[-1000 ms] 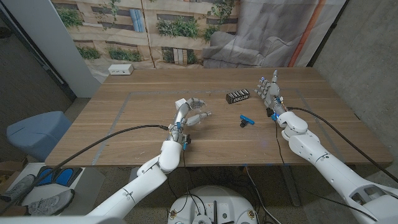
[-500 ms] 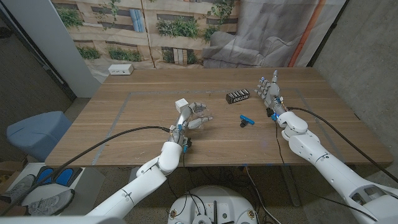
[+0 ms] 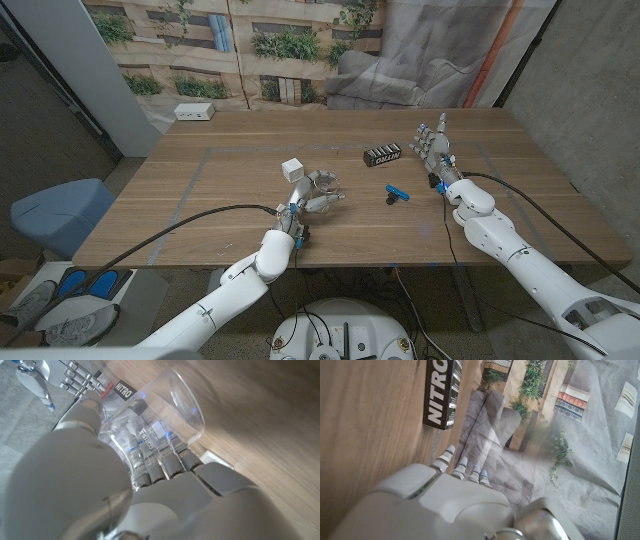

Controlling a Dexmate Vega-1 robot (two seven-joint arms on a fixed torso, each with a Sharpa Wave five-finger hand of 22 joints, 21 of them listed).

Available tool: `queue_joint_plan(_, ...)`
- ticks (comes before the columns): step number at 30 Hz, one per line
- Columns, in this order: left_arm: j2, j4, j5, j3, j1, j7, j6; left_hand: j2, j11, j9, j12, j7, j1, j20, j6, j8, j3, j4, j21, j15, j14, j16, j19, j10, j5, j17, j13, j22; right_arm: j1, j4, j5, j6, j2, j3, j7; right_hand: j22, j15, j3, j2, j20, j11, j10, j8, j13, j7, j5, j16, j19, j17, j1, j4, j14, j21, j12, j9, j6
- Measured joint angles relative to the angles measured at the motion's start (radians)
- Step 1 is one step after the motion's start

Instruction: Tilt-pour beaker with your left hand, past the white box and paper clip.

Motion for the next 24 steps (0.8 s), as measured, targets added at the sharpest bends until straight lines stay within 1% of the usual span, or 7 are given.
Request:
queue_joint_plan(5,-0.001,0.011,-0.001,0.005,-0.003,-0.004,-0.014,0.0,-0.007,0.0,-0.008,-0.009,0.0,0.003,0.002,-0.015,-0.006,0.003,-0.005,-0.002,-0.009,0.0,-0.003,-0.007,-0.008,0.0,-0.009,0.0,0.0,0.0,0.0,0.0,0.0,0.0,0.0,0.0,0.0,0.0,0.0,0.0,0.0,0.0,0.0,0.0,0.0,0.0,0.0,0.0,0.0,0.0,0.0,0.0,0.0,0.0,0.0,0.0)
queue_joint_plan(9,-0.002,0.021,-0.001,0.008,-0.005,-0.005,-0.021,0.0,-0.007,0.0,-0.009,-0.009,0.0,-0.001,0.002,-0.023,-0.006,0.003,-0.005,-0.005,-0.012,0.0,-0.007,-0.007,-0.008,0.0,-0.014,0.0,0.0,0.0,0.0,0.0,0.0,0.0,0.0,0.0,0.0,0.0,0.0,0.0,0.0,0.0,0.0,0.0,0.0,0.0,0.0,0.0,0.0,0.0,0.0,0.0,0.0,0.0,0.0,0.0)
queue_joint_plan(11,-0.002,0.024,-0.001,0.009,-0.006,-0.005,-0.021,0.0,-0.007,0.0,-0.011,-0.011,0.0,0.004,0.0,-0.026,-0.007,0.002,-0.005,-0.001,-0.017,0.001,-0.012,-0.007,-0.008,-0.005,-0.017,0.0,0.0,0.0,0.0,0.0,0.0,0.0,0.0,0.0,0.0,0.0,0.0,0.0,0.0,0.0,0.0,0.0,0.0,0.0,0.0,0.0,0.0,0.0,0.0,0.0,0.0,0.0,0.0,0.0)
queue_joint_plan(13,-0.002,0.027,-0.001,0.011,-0.007,-0.009,-0.025,0.005,-0.004,0.0,-0.016,-0.015,-0.005,0.002,-0.004,-0.038,-0.009,0.003,-0.005,-0.004,-0.021,0.001,-0.016,-0.01,-0.012,-0.005,-0.021,0.0,0.0,0.0,0.0,0.0,0.0,0.0,0.0,0.0,0.0,0.0,0.0,0.0,0.0,0.0,0.0,0.0,0.0,0.0,0.0,0.0,0.0,0.0,0.0,0.0,0.0,0.0,0.0,0.0)
queue_joint_plan(15,-0.001,0.028,-0.001,0.011,-0.007,-0.009,-0.025,0.006,-0.009,0.0,-0.025,-0.022,-0.006,0.009,-0.011,-0.052,-0.011,0.006,-0.005,0.001,-0.034,0.001,-0.023,-0.02,-0.016,-0.005,-0.025,0.0,0.0,0.0,0.0,0.0,0.0,0.0,0.0,0.0,0.0,0.0,0.0,0.0,0.0,0.0,0.0,0.0,0.0,0.0,0.0,0.0,0.0,0.0,0.0,0.0,0.0,0.0,0.0,0.0)
queue_joint_plan(21,0.008,0.026,-0.008,0.011,-0.006,-0.022,-0.02,0.025,0.009,0.003,-0.05,-0.032,-0.025,0.023,-0.044,-0.093,-0.02,0.006,-0.008,0.005,-0.073,0.001,-0.037,-0.051,-0.022,-0.009,-0.041,0.002,0.0,0.0,0.0,-0.001,0.0,0.0,0.0,0.0,0.0,0.0,0.0,0.0,0.0,0.0,0.0,0.0,0.0,0.0,0.0,0.0,0.0,0.0,0.0,0.0,0.0,0.0,0.0,0.0)
queue_joint_plan(24,0.013,0.022,-0.015,0.008,-0.002,-0.027,-0.017,0.033,0.016,0.003,-0.055,-0.034,-0.033,0.028,-0.052,-0.104,-0.023,0.009,-0.008,0.006,-0.081,0.001,-0.042,-0.059,-0.022,-0.01,-0.046,0.003,0.0,0.0,0.0,-0.001,0.0,0.0,0.0,0.0,0.0,0.0,0.0,0.0,0.0,0.0,0.0,0.0,0.0,0.0,0.0,0.0,0.0,0.0,0.0,0.0,0.0,0.0,0.0,0.0)
